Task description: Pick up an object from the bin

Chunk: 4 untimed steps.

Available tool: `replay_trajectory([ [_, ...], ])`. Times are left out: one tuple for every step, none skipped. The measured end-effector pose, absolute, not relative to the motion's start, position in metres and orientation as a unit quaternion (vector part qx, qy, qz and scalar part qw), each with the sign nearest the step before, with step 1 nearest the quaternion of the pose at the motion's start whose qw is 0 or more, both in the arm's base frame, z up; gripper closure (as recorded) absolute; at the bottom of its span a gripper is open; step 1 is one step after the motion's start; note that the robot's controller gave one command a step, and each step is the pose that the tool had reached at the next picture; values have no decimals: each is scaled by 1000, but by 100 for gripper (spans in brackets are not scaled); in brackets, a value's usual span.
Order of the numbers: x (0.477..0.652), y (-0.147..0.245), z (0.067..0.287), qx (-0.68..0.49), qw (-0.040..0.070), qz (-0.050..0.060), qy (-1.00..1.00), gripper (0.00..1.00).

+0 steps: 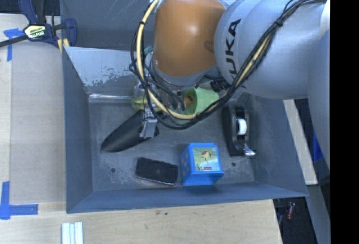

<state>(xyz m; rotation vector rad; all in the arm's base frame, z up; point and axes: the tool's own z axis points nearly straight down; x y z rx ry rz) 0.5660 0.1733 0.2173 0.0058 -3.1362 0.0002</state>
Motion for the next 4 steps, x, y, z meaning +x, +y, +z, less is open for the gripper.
replay_trajectory([
  [568, 172, 222, 0, -2, -1, -1000, 0],
  [622, 109, 158, 106, -1, 1, -994, 0],
  [621, 120, 161, 78, -3, -1, -997, 0],
  [628, 121, 161, 191, -5, 0, -982, 0],
])
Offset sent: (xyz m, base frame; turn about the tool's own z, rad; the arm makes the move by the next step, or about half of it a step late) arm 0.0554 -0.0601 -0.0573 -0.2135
